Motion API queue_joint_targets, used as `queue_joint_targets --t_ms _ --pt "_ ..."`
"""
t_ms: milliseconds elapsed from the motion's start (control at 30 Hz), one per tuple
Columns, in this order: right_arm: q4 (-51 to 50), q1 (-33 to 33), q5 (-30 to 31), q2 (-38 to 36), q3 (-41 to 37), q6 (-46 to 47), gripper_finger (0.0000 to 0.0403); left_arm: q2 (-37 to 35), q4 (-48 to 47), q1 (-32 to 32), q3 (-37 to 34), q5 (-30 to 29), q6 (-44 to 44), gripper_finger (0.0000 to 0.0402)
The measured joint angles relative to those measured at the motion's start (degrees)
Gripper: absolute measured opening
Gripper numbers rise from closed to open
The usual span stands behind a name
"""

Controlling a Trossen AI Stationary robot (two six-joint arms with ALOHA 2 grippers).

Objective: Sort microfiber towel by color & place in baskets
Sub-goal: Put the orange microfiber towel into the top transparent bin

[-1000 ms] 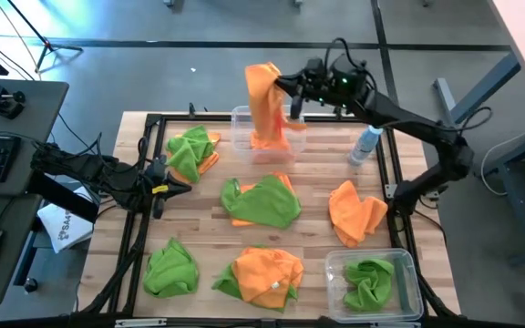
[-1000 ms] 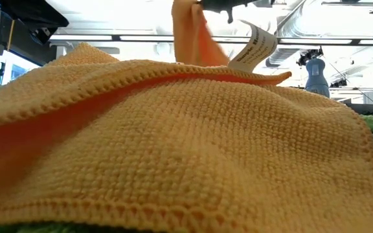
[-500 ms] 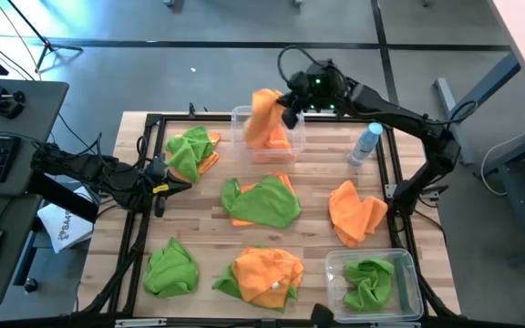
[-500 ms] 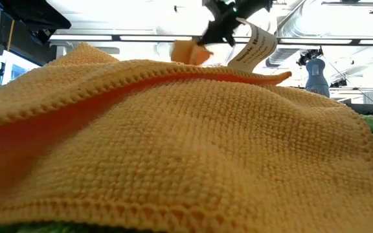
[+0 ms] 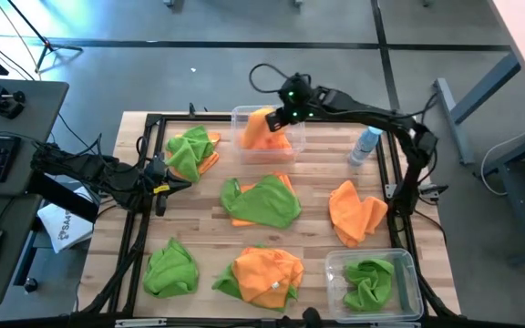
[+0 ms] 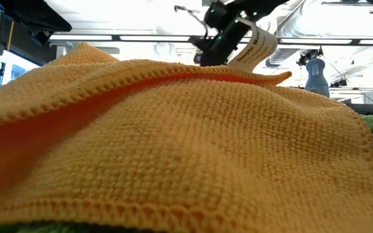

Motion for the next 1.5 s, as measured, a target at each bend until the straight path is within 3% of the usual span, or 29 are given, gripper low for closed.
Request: queue_joint_targets --t_ms 267,600,800,1033,1300,1500 --pt "-13.2 2.3 3.5 10.2 14.9 1.0 0.0 0.0 0.0 0.0 0.0 0.1 0.0 0.0" --pt "-25.2 0.9 1.2 26.1 33.0 10.3 0.0 0.0 0.0 0.0 0.0 0.2 0.0 0.0" --pt "-26.3 0.9 -0.9 31.8 34.4 11.6 0.0 0.0 0.0 0.0 0.0 0.3 0.0 0.0" --pt "-27.0 1.0 0.5 33.3 34.2 12.4 0.0012 0.0 0.0 0.0 0.0 0.5 0.0 0.0" --pt "-29.0 1.0 0.8 33.3 34.4 11.0 0.0074 0.0 0.0 0.0 0.0 0.6 0.0 0.0" --pt "-33.5 1.0 0.7 33.1 40.8 8.6 0.0122 0.0 0.0 0.0 0.0 0.7 0.0 0.0"
